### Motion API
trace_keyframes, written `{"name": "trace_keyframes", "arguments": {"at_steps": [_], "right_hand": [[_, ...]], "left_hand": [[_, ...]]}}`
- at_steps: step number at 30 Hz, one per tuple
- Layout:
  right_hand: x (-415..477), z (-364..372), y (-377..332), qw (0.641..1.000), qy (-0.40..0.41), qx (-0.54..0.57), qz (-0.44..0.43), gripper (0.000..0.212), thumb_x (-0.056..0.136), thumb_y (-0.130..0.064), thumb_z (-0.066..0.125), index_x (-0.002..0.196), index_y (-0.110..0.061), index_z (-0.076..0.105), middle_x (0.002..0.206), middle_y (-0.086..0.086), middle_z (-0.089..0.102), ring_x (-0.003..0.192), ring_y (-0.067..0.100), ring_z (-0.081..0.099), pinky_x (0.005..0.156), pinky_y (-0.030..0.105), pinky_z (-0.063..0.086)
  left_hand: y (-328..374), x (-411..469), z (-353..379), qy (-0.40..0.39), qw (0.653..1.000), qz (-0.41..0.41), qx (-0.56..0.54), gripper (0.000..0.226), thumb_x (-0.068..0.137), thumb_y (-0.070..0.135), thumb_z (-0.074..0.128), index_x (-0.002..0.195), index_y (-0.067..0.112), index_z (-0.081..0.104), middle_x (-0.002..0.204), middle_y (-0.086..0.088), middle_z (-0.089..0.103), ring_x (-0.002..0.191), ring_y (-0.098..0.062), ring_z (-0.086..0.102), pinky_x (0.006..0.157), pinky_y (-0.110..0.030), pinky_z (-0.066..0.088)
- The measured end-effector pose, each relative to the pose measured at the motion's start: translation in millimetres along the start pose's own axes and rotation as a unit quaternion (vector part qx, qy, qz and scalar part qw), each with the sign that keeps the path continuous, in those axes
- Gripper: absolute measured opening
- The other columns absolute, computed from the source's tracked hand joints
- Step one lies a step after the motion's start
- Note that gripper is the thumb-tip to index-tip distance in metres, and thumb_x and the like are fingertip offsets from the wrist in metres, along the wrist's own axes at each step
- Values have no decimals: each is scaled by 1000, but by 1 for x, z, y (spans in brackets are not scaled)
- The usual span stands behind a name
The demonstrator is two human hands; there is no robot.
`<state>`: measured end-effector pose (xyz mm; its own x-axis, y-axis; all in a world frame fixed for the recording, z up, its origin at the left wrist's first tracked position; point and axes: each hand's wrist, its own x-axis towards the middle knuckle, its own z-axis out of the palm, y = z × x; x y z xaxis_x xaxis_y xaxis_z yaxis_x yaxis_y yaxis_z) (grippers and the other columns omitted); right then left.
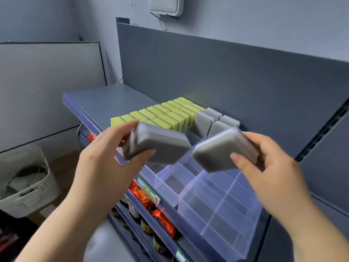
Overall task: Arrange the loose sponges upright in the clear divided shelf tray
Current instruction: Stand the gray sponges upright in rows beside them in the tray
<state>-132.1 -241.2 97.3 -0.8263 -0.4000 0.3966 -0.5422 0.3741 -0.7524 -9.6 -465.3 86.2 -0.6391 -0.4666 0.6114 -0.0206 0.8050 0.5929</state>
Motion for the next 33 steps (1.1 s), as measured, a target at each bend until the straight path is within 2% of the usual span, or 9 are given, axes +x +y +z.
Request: {"name": "trace_keyframes", "arguments": {"at_steps": [4, 8, 10, 12, 15, 19, 25, 31, 33], "right_hand": [[19, 21, -2, 999, 31, -28, 26, 32, 78, -25, 66, 100, -45, 55, 98, -19, 65, 92, -1, 59, 74, 1, 40], [32, 37, -12, 993, 79, -60, 64, 35, 77, -24, 67, 102, -47, 57, 98, -20, 66, 95, 1, 60, 78, 6, 43], [39, 43, -22, 988, 111, -67, 88, 37, 78, -24, 66, 99, -52, 56, 100, -24, 65, 95, -3, 60, 79, 7, 44], [45, 49, -30, 982, 133, -75, 109, 40, 79, -23, 65, 98, -55, 55, 101, -25, 64, 95, -3, 61, 82, 15, 47], [53, 61, -39, 970, 167, -91, 149, 38, 81, -20, 65, 100, -51, 56, 102, -24, 64, 96, -1, 61, 82, 28, 51], [56, 71, -44, 958, 191, -109, 184, 38, 79, -23, 66, 107, -47, 54, 108, -20, 63, 101, 4, 61, 89, 38, 49], [60, 70, -52, 952, 184, -141, 201, 39, 80, -22, 66, 99, -53, 52, 104, -25, 61, 98, -1, 60, 89, 33, 49], [60, 63, -44, 951, 182, -136, 211, 36, 82, -18, 65, 103, -45, 54, 105, -21, 62, 99, 1, 59, 90, 35, 50], [59, 62, -40, 950, 184, -133, 213, 36, 82, -18, 65, 104, -43, 54, 105, -20, 62, 99, 1, 59, 90, 35, 50]], "left_hand": [[-31, 45, 13, -31, 992, -23, -117, 41, 66, 29, 75, 102, 39, 59, 94, 24, 64, 88, 5, 59, 74, -2, 40], [-61, 103, 28, -104, 984, 15, -142, 37, 65, 33, 75, 94, 41, 55, 98, 31, 58, 89, 10, 57, 72, 2, 37], [-72, 134, 34, -147, 977, 63, -139, 36, 64, 37, 74, 91, 44, 51, 101, 35, 54, 89, 13, 54, 70, 3, 35], [-79, 163, 39, -191, 965, 118, -134, 36, 64, 43, 75, 87, 46, 48, 103, 38, 50, 90, 15, 52, 70, 3, 35], [-85, 196, 48, -248, 938, 207, -131, 39, 66, 48, 73, 95, 46, 46, 104, 36, 50, 92, 11, 51, 74, 0, 37], [-80, 219, 61, -323, 892, 273, -159, 42, 68, 49, 64, 104, 48, 44, 103, 30, 54, 94, 7, 54, 82, -14, 43], [-74, 232, 85, -363, 865, 312, -150, 40, 67, 39, 69, 102, 38, 48, 94, 21, 59, 88, 1, 53, 78, -14, 40], [-69, 235, 112, -408, 846, 326, -107, 47, 71, 36, 75, 112, 29, 55, 93, 19, 57, 90, -6, 54, 75, -8, 39], [-64, 231, 121, -420, 833, 350, -82, 47, 73, 37, 74, 115, 30, 55, 91, 21, 53, 87, -6, 51, 71, -11, 40]]}}
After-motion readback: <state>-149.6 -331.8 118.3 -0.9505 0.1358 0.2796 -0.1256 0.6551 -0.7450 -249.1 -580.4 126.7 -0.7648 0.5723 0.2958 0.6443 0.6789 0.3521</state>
